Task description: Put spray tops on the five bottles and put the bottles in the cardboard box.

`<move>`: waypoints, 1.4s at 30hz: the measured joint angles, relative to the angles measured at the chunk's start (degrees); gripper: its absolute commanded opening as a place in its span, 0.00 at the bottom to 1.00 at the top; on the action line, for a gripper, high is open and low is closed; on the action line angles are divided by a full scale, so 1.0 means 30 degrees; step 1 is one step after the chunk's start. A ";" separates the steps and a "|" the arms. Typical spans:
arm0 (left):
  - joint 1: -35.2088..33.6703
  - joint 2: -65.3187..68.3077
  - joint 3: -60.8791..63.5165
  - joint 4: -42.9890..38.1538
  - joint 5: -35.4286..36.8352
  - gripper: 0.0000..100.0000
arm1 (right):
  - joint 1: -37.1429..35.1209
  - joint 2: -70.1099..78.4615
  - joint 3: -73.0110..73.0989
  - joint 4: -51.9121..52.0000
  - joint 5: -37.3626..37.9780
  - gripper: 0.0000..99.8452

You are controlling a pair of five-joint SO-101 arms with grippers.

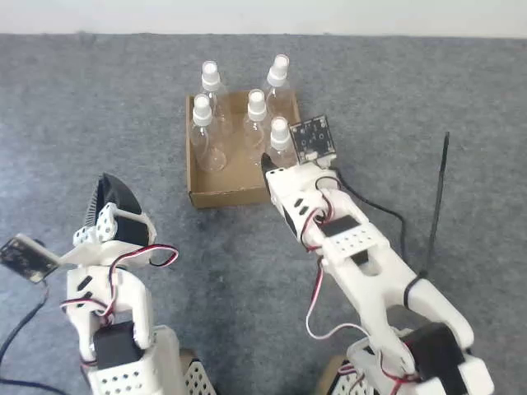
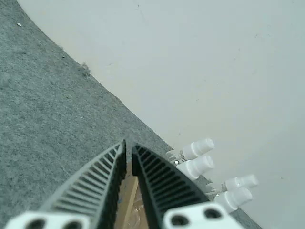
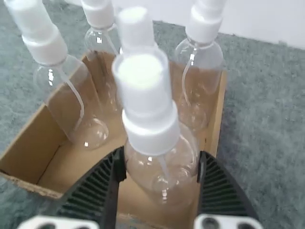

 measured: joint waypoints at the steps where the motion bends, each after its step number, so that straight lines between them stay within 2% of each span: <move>1: 0.0000 0.0000 0.0000 0.0000 0.0000 0.01 | 0.0029 0.0088 -0.0117 0.0234 -0.0059 0.11; 35: 0.0000 0.0000 0.0000 0.0000 0.0000 0.01 | 0.0029 0.0147 -0.0205 0.0440 -0.0059 0.12; 42: 0.0000 0.0000 0.0000 0.0000 0.0000 0.01 | 0.0029 0.0147 -0.0234 0.1377 -0.0059 0.27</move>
